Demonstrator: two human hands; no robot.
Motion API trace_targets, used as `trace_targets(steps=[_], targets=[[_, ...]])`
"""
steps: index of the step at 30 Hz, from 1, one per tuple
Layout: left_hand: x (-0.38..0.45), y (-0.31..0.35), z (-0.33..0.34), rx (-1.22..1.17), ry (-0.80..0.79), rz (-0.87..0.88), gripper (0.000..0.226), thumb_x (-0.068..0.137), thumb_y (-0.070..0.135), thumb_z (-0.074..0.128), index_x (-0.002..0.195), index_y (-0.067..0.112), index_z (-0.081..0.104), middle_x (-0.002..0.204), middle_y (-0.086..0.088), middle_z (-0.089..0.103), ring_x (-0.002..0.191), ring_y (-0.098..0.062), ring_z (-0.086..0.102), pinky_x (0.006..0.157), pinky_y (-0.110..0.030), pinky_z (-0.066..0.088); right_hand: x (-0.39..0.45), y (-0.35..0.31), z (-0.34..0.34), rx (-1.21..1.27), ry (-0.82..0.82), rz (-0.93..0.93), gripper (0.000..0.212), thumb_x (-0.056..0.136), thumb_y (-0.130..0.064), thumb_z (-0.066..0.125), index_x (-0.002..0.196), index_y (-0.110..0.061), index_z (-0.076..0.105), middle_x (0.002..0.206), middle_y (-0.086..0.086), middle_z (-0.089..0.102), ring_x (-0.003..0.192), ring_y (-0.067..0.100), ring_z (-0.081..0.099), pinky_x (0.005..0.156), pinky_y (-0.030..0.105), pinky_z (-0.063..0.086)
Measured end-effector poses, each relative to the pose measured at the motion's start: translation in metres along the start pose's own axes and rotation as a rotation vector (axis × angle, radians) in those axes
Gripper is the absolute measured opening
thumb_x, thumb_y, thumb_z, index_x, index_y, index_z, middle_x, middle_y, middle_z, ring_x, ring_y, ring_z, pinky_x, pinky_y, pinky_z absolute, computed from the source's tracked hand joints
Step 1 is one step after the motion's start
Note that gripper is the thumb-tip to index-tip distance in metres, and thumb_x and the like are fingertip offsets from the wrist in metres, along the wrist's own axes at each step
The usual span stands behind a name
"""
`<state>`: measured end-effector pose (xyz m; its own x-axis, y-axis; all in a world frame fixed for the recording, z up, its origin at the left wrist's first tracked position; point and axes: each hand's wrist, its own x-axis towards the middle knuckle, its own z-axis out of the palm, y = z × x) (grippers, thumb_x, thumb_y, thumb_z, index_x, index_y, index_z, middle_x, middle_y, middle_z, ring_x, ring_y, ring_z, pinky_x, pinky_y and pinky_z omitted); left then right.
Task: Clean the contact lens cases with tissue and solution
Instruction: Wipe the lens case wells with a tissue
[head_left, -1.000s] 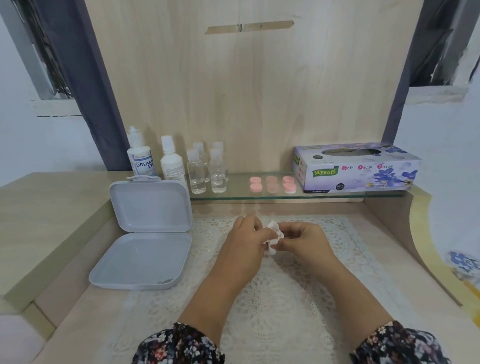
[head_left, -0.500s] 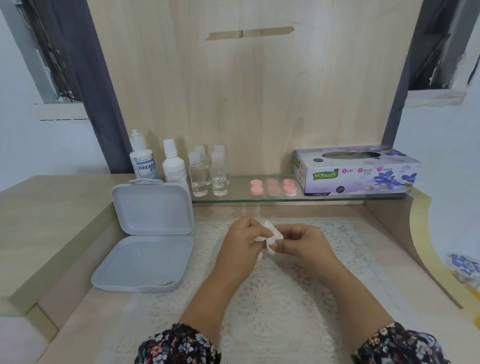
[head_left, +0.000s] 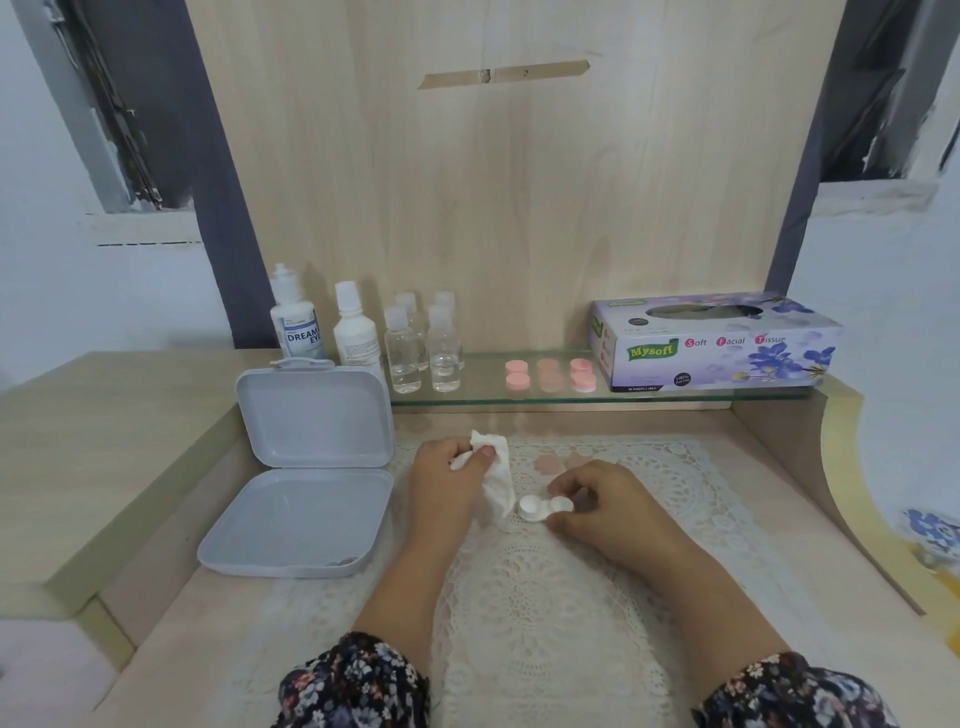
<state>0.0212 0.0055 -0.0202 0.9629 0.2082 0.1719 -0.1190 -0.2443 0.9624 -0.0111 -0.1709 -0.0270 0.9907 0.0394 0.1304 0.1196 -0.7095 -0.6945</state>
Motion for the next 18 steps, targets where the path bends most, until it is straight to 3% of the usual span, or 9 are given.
trace_targets(steps=[4, 10, 13, 15, 18], targets=[[-0.003, -0.002, 0.0, 0.069, -0.023, -0.004, 0.004, 0.085, 0.017, 0.07, 0.087, 0.014, 0.071, 0.102, 0.0, 0.064, 0.091, -0.015, 0.058, 0.073, -0.022, 0.041, -0.003, -0.002, -0.002, 0.025, 0.034, -0.006, 0.029, 0.079, -0.03, 0.075, 0.105, -0.032, 0.065, 0.102, -0.015, 0.056, 0.095, 0.004, 0.05, 0.08, 0.023, 0.042], [-0.012, 0.006, -0.008, 0.035, -0.058, -0.024, 0.004, 0.082, 0.016, 0.073, 0.082, 0.013, 0.071, 0.079, -0.001, 0.065, 0.072, -0.016, 0.058, 0.061, -0.023, 0.042, -0.006, -0.015, 0.001, 0.348, 0.16, -0.065, 0.011, 0.083, -0.031, 0.073, 0.093, -0.034, 0.071, 0.093, -0.013, 0.066, 0.083, -0.001, 0.057, 0.067, 0.014, 0.041], [-0.014, 0.012, -0.02, 0.025, -0.118, -0.008, 0.014, 0.082, 0.014, 0.074, 0.084, 0.025, 0.065, 0.073, -0.003, 0.06, 0.064, -0.015, 0.058, 0.058, -0.028, 0.047, -0.004, -0.031, 0.002, 0.35, 0.074, -0.105, 0.026, 0.078, -0.028, 0.078, 0.099, -0.04, 0.068, 0.101, -0.014, 0.067, 0.086, -0.001, 0.061, 0.07, 0.01, 0.046], [-0.016, 0.013, -0.029, 0.038, -0.136, -0.004, 0.025, 0.082, 0.004, 0.069, 0.082, 0.028, 0.063, 0.068, -0.002, 0.059, 0.06, -0.014, 0.057, 0.057, -0.026, 0.045, -0.003, -0.044, 0.006, 0.414, -0.045, -0.085, 0.044, 0.072, -0.025, 0.083, 0.11, -0.039, 0.067, 0.107, -0.015, 0.067, 0.086, 0.003, 0.065, 0.072, 0.015, 0.051], [-0.022, 0.017, -0.041, 0.052, -0.134, 0.015, 0.033, 0.08, -0.008, 0.055, 0.081, 0.024, 0.063, 0.063, -0.002, 0.061, 0.057, -0.014, 0.055, 0.053, -0.022, 0.044, -0.004, -0.062, 0.013, 0.44, -0.133, -0.07, 0.049, 0.07, -0.019, 0.084, 0.112, -0.037, 0.066, 0.093, -0.014, 0.071, 0.073, 0.003, 0.065, 0.067, 0.019, 0.051]])
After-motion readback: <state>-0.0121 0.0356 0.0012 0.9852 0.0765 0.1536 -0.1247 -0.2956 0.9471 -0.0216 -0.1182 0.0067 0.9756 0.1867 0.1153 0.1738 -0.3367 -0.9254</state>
